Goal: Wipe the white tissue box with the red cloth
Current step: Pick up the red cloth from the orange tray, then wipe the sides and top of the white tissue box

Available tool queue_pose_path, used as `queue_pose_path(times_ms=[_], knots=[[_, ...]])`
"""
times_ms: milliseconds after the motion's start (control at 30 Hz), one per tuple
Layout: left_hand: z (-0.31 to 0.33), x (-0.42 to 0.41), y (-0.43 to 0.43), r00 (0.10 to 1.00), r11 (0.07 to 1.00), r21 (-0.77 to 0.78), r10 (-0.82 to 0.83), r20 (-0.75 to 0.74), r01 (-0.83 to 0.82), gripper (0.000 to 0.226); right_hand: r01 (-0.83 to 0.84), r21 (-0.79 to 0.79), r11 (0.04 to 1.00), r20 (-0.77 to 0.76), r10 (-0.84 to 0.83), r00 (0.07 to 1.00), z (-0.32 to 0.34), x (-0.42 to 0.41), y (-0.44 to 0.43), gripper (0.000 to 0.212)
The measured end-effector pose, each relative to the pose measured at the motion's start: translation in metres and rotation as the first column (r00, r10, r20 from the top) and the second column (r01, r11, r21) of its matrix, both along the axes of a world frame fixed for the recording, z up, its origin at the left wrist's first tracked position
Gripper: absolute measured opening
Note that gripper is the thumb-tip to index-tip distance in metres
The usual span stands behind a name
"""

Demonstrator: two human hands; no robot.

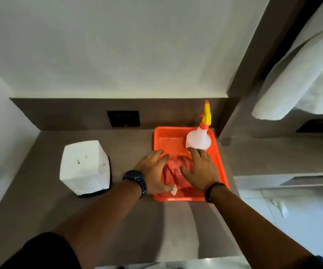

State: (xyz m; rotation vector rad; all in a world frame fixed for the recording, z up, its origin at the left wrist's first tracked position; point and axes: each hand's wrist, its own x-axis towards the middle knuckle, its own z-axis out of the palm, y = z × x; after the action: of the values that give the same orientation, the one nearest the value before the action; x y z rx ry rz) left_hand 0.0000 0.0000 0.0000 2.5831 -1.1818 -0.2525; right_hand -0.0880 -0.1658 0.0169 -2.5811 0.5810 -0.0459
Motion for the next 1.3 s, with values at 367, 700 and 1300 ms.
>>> queue_pose_path(times_ms=[367,700,1300], knots=[[-0.056,-0.003,-0.004,0.996,0.998,0.058,-0.008,-0.085,0.013,0.125,-0.139,-0.108,0.984,-0.291,0.102,0.951,-0.073,0.025,-0.006,0.078],[-0.008,0.030,0.018,0.998,1.000,0.018,0.023,-0.062,-0.022,0.125,0.181,0.294,0.938,0.114,-0.223,0.968,-0.049,0.049,0.011,0.044],[0.031,0.124,0.189,0.988,0.911,0.388,0.152,0.005,-0.142,0.151,-0.035,0.933,0.357,0.103,-0.174,0.979,-0.054,0.112,0.205,0.021]])
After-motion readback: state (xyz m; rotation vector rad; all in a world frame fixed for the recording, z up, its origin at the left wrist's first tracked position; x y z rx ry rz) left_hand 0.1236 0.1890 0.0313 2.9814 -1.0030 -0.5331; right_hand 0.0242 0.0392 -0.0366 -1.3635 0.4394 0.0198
